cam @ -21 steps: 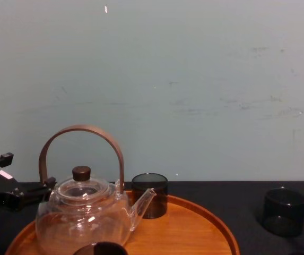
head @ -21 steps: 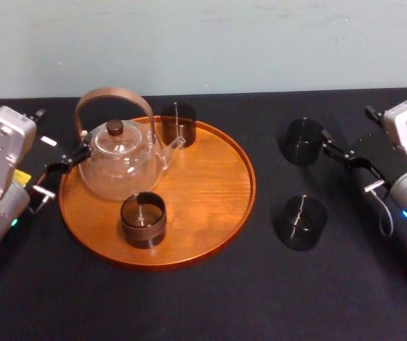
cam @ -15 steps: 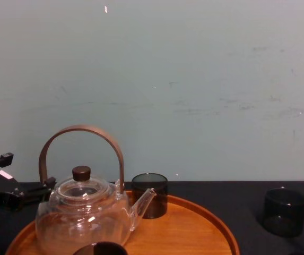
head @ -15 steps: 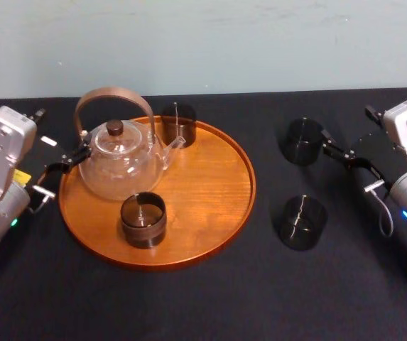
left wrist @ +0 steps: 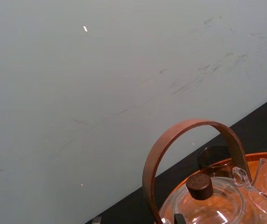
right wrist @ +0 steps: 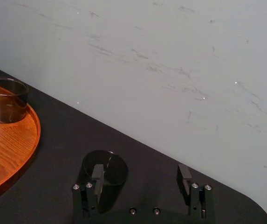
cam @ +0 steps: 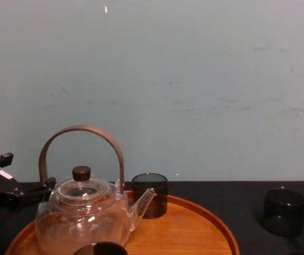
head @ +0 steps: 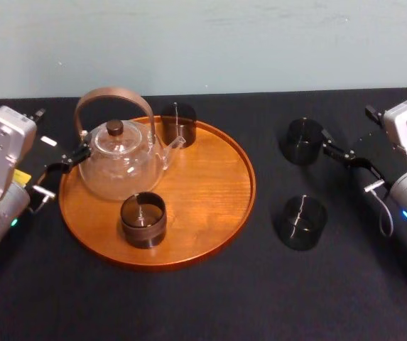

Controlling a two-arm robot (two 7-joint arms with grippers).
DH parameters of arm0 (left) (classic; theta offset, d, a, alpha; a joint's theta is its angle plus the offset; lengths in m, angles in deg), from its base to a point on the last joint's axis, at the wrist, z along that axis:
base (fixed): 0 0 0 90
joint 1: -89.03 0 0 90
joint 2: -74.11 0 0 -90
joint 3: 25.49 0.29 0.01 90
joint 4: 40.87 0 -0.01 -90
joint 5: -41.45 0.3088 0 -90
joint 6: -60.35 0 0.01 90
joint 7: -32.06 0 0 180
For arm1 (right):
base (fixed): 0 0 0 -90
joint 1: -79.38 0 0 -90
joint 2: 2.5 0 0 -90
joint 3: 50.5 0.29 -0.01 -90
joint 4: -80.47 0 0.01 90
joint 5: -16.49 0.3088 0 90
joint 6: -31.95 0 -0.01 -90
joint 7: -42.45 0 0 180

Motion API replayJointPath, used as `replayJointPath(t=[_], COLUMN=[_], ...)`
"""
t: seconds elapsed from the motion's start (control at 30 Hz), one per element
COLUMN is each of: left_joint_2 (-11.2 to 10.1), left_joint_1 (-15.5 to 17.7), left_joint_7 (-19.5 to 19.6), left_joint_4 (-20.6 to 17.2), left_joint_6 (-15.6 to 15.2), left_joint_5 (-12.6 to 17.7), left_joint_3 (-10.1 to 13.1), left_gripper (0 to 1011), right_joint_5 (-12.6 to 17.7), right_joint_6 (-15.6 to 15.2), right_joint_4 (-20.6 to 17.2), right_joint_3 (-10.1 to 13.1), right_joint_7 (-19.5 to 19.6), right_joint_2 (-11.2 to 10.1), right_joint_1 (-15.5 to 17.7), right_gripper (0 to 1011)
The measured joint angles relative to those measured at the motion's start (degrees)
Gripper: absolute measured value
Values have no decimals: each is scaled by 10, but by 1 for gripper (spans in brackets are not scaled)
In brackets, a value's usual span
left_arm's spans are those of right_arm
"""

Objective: Pick up the glass from the table and place it on the tray.

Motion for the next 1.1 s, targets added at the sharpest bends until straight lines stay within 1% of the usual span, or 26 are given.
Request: replayJointPath(t=[0.6,0.8,0.93,1.1], left_joint_2=[0,0,0,0], left_joint_1=[0,0,0,0], left_joint_7=[0,0,0,0], left_joint_4=[0,0,0,0], left_joint_6=[0,0,0,0], left_joint_5=[0,0,0,0], left_joint_3=[0,0,0,0], left_gripper=[1010,1010,1010,1009], right_joint_5=[1,19,31,32], right_joint_6=[0,1,1,3], right_joint_4=[1,3,-11,-34], right_joint_3=[1,17,30,41], right_joint_7=[-2,-29,-47,-55], right_joint_2=[1,1,-6,-16], right_joint_1=[0,5,21,43], right_gripper=[1002,1002,1002,1002])
